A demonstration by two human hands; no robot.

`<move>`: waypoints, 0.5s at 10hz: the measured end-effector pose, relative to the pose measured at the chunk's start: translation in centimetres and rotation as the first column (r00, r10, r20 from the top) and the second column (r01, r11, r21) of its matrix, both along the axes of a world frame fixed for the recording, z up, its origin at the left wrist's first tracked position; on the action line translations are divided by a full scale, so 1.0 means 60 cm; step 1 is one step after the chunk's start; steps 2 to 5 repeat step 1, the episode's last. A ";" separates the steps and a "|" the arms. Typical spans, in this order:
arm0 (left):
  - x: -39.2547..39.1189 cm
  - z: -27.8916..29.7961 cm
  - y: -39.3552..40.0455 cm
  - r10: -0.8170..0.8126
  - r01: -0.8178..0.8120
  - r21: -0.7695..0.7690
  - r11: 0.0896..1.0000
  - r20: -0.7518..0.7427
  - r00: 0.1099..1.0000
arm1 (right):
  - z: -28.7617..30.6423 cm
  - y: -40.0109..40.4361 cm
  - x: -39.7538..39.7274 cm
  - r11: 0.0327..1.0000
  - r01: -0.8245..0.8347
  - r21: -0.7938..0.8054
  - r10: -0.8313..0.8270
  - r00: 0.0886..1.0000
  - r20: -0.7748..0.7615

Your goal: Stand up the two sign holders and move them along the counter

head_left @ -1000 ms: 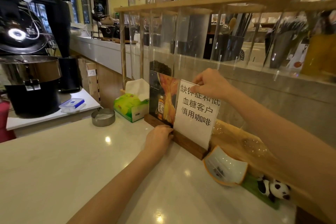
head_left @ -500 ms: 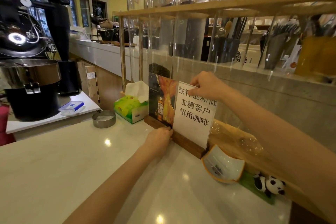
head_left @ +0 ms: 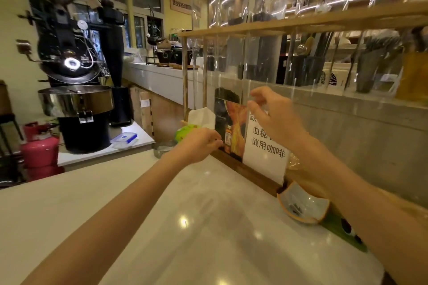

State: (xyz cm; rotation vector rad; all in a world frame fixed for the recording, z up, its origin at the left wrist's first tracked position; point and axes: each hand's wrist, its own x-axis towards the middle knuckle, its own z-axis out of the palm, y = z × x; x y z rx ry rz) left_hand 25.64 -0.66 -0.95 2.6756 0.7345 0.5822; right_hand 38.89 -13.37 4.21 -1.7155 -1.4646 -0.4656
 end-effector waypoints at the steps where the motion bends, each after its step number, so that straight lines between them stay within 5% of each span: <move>1: -0.038 0.006 0.010 0.054 -0.054 0.031 0.998 0.021 0.998 | 0.006 -0.023 -0.054 0.946 -0.145 0.289 0.202 0.963 -0.178; 5: -0.038 0.006 0.010 0.054 -0.054 0.031 0.998 0.021 0.998 | 0.006 -0.023 -0.054 0.946 -0.145 0.289 0.202 0.963 -0.178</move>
